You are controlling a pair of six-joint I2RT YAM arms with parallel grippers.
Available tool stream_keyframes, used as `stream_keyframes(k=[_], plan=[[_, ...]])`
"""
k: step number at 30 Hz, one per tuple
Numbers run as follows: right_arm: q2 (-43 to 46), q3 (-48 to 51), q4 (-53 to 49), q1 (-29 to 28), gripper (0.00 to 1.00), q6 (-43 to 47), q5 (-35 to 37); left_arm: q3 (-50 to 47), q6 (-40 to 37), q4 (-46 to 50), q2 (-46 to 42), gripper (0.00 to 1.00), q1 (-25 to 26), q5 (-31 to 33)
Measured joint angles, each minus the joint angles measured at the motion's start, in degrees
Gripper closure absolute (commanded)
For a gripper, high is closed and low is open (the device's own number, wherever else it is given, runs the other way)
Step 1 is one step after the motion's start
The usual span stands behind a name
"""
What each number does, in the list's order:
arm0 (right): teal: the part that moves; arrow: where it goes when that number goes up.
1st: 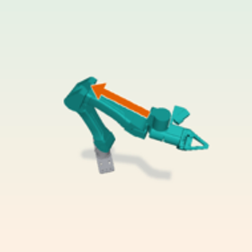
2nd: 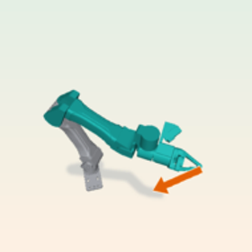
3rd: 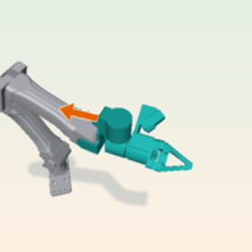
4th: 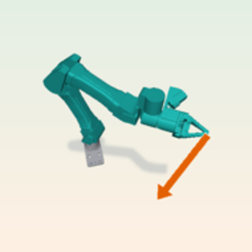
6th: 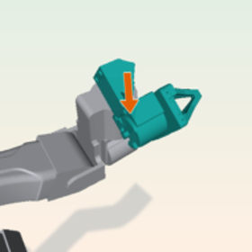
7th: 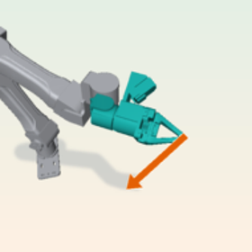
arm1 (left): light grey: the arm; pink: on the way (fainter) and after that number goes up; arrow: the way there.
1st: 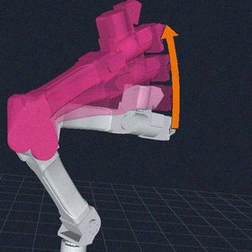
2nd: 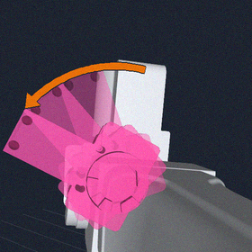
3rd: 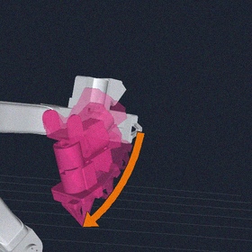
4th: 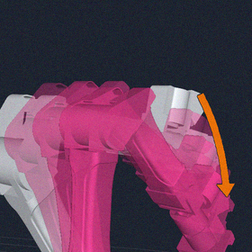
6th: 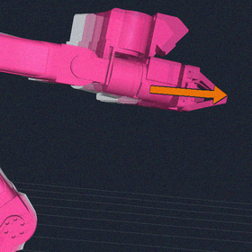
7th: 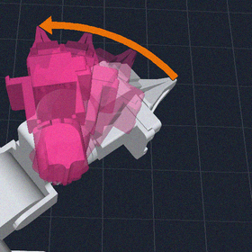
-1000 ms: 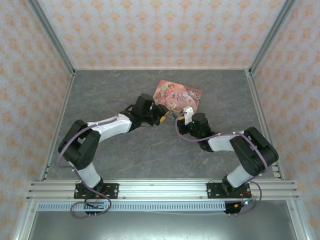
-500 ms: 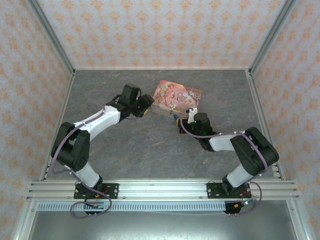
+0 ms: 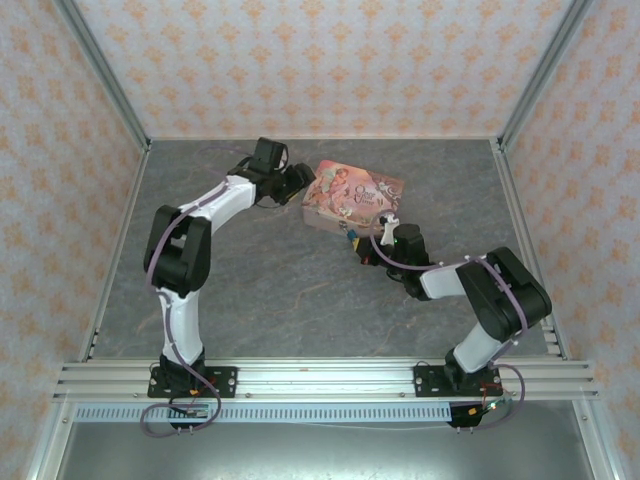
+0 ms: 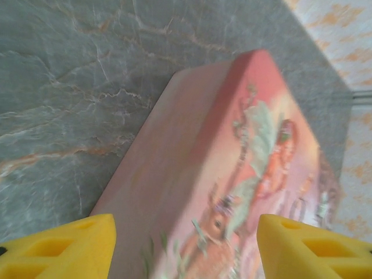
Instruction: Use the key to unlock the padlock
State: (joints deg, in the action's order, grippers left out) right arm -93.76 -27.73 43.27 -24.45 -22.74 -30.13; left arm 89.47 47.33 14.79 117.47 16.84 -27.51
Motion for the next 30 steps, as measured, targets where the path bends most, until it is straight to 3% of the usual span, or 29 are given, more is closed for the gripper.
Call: stream_keyframes(k=[9, 23, 30], plan=[[-3.2, 0.0, 3.6, 3.0, 1.0, -4.3, -4.3, -2.6, -1.4, -3.6, 1.8, 0.42, -0.1, -2.2], [-5.9, -0.1, 5.1, 4.9, 1.0, -5.8, -8.1, -22.8, 0.8, -12.9, -10.6, 0.42, 0.2, -1.8], [-6.2, -0.1, 4.4, 6.1, 0.91, -5.8, -8.7, -28.5, 3.8, -15.1, -14.8, 0.42, 2.3, -0.4]])
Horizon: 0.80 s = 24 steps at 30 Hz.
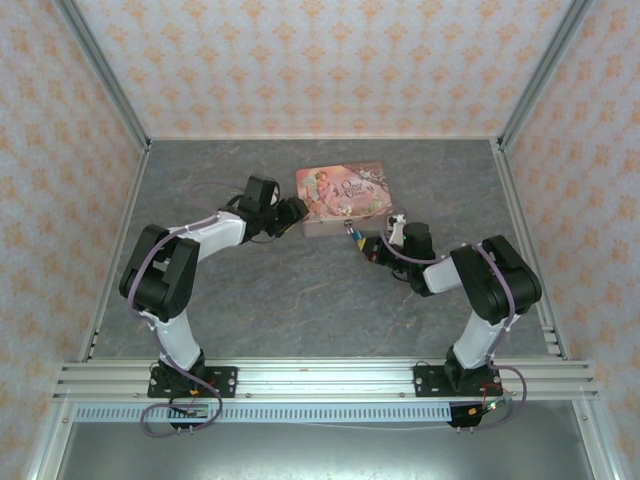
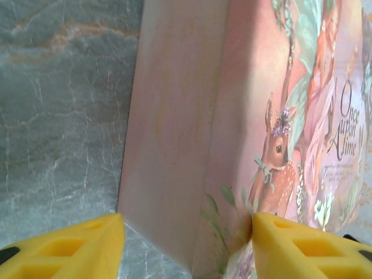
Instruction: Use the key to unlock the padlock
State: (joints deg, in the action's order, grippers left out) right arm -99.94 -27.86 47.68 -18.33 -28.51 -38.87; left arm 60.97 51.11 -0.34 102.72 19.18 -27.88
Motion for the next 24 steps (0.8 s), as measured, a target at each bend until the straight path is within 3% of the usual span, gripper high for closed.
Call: stream_keyframes(k=[16, 17, 19, 20, 24], plan=[[5.6, 1.9, -2.8, 6.9, 0.51, 2.7, -0.9, -0.3, 1.4, 4.5, -2.4, 0.41, 1.8, 2.3], [5.7, 1.8, -1.8, 6.9, 0.45, 2.7, -1.9, -0.3, 1.3, 4.7, -2.4, 0.41, 1.8, 2.4], [5.4, 1.3, -0.4, 6.9, 0.24, 2.2, -3.9, -0.3, 1.3, 4.8, -2.4, 0.41, 1.8, 2.4], [4.9, 0.8, 0.8, 6.9, 0.0, 1.8, -5.0, -0.2, 1.4, 4.8, -2.4, 0.41, 1.8, 2.4], [0.9, -2.0, 6.3, 6.5, 0.01, -0.1, -8.1, -0.2, 1.4, 4.8, -2.4, 0.41, 1.8, 2.4]])
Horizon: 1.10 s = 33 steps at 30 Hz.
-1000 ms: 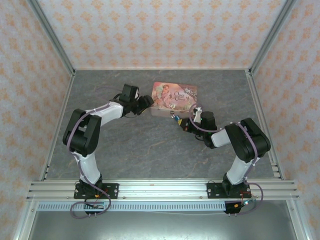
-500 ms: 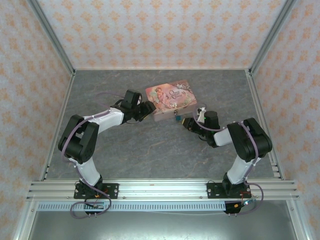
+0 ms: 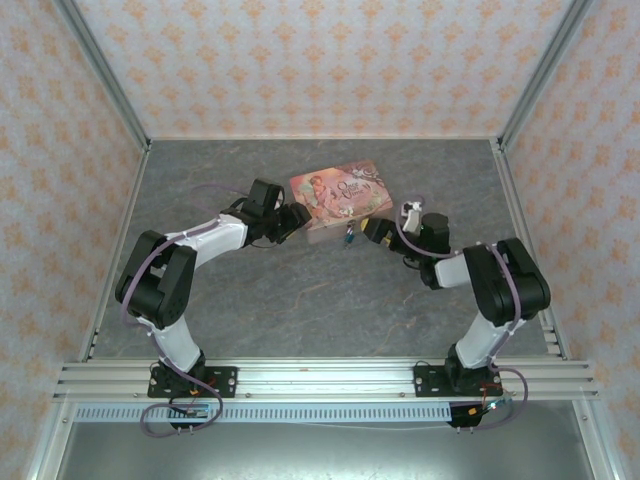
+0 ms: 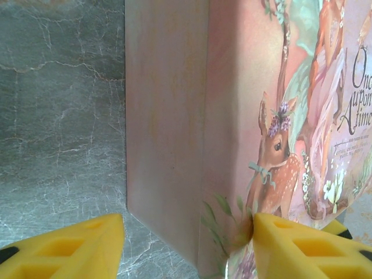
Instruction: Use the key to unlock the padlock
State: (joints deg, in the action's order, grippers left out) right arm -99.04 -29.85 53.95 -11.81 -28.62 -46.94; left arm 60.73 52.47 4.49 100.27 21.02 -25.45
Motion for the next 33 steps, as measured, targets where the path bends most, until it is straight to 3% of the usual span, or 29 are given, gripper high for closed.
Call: stream_keyframes(k=[13, 26, 33], plan=[[-8.2, -2.8, 6.6, -5.8, 0.0, -3.3, -1.0, 0.4, 0.0, 0.8, 0.0, 0.41, 0.0, 0.0], [-14.2, -5.7, 13.6, -6.1, 0.28, -6.9, -2.9, 1.2, 0.0, 2.3, 0.0, 0.42, 0.0, 0.2], [-15.4, -5.8, 16.5, -6.2, 0.35, -8.8, -4.6, 1.5, 0.0, 2.8, 0.0, 0.42, 0.0, 0.3]])
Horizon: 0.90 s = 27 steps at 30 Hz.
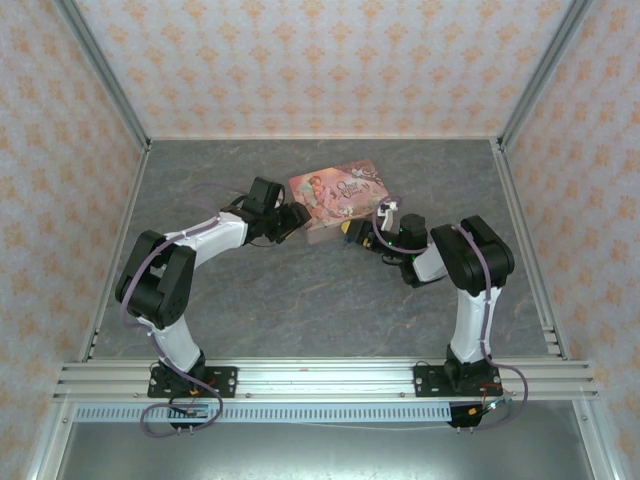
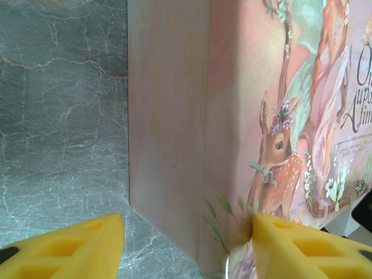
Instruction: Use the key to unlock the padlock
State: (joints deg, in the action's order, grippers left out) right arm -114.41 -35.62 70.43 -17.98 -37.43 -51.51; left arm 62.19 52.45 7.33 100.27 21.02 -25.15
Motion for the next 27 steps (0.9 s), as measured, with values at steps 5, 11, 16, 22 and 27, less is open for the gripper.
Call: stream_keyframes(k=[5, 11, 16, 22, 27], plan=[[-0.8, 0.0, 1.6, 0.0, 0.45, -0.4, -0.5, 0.0, 0.0, 0.2, 0.0, 0.42, 0.0, 0.1], [-1.0, 0.0, 1.6, 0.0, 0.56, -0.4, -0.6, 0.0, 0.0, 0.2, 0.0, 0.42, 0.0, 0.2], [-1.0, 0.0, 1.4, 0.2, 0.65, -0.5, -0.6, 0.1, 0.0, 0.4, -0.1, 0.42, 0.0, 0.6], [-1.0, 0.0, 0.6, 0.5, 0.76, -0.1, -0.5, 0.3, 0.0, 1.0, -0.1, 0.42, 0.0, 0.8], [-1.0, 0.0, -0.4, 0.9, 0.86, 0.2, -0.4, 0.3, 0.0, 1.0, -0.1, 0.42, 0.0, 0.9]])
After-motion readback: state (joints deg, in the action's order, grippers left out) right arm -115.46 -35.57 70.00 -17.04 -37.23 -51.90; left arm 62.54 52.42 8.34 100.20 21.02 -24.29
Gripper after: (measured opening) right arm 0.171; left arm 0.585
